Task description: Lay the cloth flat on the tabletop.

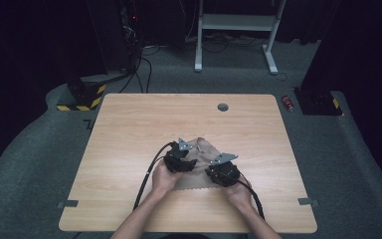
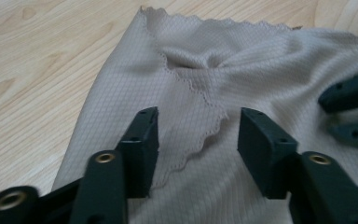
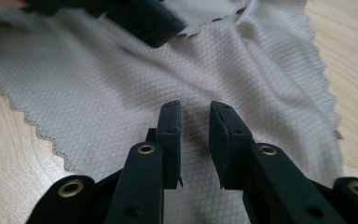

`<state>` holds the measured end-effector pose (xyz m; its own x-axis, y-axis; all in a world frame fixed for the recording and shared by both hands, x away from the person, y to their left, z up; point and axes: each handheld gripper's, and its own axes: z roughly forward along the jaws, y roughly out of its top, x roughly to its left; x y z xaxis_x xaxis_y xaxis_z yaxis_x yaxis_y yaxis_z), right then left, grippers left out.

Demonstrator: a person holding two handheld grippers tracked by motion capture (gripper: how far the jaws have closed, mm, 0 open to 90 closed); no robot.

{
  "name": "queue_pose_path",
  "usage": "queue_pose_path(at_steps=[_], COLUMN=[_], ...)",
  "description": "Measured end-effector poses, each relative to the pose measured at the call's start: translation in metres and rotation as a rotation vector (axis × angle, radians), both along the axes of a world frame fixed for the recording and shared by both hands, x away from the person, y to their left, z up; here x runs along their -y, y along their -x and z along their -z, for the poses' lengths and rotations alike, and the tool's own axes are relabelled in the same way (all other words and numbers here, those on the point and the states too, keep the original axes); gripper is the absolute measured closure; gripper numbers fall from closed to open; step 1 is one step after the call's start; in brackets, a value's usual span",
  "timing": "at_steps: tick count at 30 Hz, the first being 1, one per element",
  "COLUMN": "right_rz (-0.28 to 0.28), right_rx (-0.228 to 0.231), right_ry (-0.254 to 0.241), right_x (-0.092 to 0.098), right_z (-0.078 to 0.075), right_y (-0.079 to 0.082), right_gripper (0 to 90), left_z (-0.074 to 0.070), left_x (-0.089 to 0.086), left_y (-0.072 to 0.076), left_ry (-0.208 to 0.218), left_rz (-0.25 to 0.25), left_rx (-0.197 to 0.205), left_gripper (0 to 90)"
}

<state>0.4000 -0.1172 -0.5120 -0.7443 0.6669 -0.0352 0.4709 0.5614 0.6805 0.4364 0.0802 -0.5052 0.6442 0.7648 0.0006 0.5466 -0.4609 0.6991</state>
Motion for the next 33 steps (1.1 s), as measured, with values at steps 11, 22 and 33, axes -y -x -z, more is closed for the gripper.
queue_pose_path(at_steps=[11, 22, 33], right_rz=[-0.035, -0.04, -0.034], right_rx=[-0.012, 0.003, 0.016], right_ry=[0.002, -0.015, -0.037], right_x=[0.0, 0.003, 0.005], right_z=[0.002, 0.004, 0.007], right_y=[0.006, 0.01, 0.012], right_gripper=[76.9, 76.9, 76.9], left_z=[-0.005, -0.003, -0.005], left_x=[-0.002, 0.012, 0.002], left_y=[-0.014, -0.007, -0.012], left_ry=[0.014, 0.004, -0.032], left_rz=[0.001, 0.035, -0.007], left_rx=[-0.023, -0.012, -0.003], left_gripper=[90.0, 59.1, 88.6])
